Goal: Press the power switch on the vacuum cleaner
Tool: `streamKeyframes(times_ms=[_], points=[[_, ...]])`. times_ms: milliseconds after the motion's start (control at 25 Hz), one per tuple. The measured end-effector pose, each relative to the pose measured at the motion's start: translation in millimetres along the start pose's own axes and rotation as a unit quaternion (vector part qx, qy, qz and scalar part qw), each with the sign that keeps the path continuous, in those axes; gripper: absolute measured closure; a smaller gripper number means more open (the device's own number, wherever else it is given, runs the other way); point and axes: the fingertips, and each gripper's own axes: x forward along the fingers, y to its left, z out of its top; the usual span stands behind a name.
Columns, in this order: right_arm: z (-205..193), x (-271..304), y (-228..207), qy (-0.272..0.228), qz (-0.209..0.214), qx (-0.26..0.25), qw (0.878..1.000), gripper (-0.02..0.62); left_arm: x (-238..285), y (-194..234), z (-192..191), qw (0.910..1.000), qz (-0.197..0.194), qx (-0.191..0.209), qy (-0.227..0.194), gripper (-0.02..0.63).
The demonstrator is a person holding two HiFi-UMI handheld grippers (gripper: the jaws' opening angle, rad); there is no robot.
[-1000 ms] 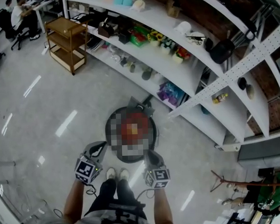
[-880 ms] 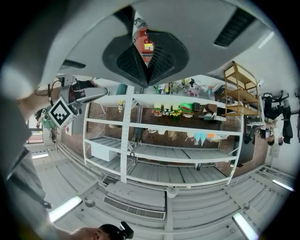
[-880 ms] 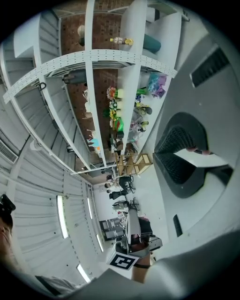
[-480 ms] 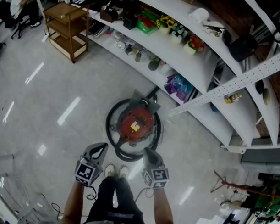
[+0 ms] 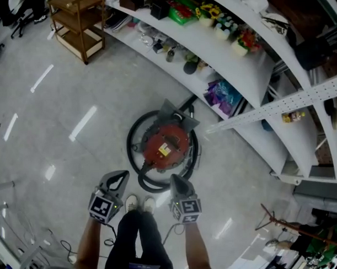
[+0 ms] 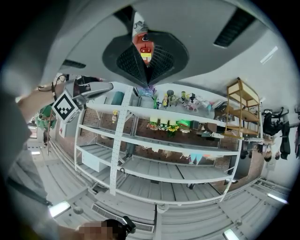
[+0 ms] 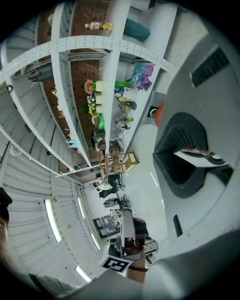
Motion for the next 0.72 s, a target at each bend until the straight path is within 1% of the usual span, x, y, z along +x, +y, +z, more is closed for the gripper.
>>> streamKeyframes(times_ms=[360, 720], points=[[-43.4, 46.0, -15.1, 0.028, 0.009, 0.001, 1.0, 0.583, 21.9, 13.6, -42.1, 0.9998, -0.001, 0.001, 0.022, 0.6], [-79.3, 94.8, -32.2, 0.049, 0.01, 0.001, 0.999, 0.583, 36.2, 18.4, -71.9, 0.9996, -0.007, -0.007, 0.028, 0.598]])
